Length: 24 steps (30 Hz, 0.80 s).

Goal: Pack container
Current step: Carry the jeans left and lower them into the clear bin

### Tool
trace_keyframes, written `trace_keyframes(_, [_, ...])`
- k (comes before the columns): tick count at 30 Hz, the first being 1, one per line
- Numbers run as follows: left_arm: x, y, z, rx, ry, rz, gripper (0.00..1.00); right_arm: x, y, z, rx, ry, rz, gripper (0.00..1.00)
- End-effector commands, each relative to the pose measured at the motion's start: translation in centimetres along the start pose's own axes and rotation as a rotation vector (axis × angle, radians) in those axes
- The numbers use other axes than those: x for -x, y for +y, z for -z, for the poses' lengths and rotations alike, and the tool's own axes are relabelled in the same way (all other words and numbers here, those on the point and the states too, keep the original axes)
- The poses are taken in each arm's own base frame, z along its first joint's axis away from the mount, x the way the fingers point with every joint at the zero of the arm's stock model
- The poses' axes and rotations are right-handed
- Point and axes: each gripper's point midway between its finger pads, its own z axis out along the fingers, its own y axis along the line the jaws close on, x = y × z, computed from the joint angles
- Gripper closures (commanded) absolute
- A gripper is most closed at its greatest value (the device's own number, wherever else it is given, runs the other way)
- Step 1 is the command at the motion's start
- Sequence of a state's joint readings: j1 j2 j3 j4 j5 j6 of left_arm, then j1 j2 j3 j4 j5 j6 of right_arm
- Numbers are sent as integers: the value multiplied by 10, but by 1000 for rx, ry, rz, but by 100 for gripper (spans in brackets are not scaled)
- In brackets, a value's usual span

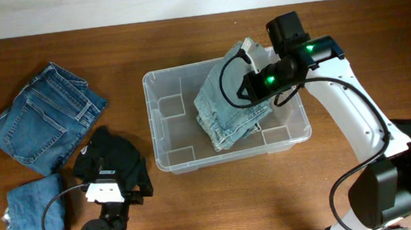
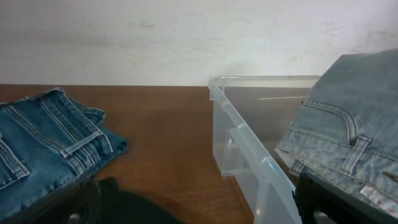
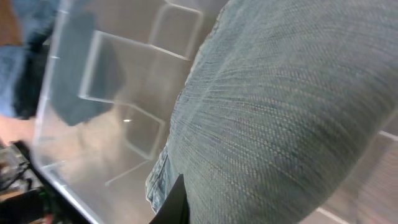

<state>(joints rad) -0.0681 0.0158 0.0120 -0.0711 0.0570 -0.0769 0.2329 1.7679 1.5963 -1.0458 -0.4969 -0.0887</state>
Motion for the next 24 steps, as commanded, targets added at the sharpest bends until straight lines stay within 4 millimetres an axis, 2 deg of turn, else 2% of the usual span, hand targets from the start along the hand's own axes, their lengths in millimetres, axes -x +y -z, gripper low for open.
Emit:
trace_keyframes(1, [-2, -3, 0, -18, 6, 13, 0, -7, -14, -10, -61, 19, -4, 96])
trace_keyframes(7, [-2, -3, 0, -18, 6, 13, 0, -18, -20, -24, -57, 36, -32, 96])
trace_keyframes(16, [-2, -3, 0, -19, 6, 13, 0, -22, -21, -26, -54, 44, -178, 96])
trace_keyframes(20, [-2, -3, 0, -18, 6, 13, 0, -10, 20, -23, 191, 10, -166, 96])
trace_keyframes(21, [-2, -3, 0, -19, 6, 13, 0, -9, 24, -23, 216, 8, -165, 96])
trace_keyframes(24, [-2, -3, 0, -18, 6, 13, 0, -12, 15, -24, 160, 16, -177, 96])
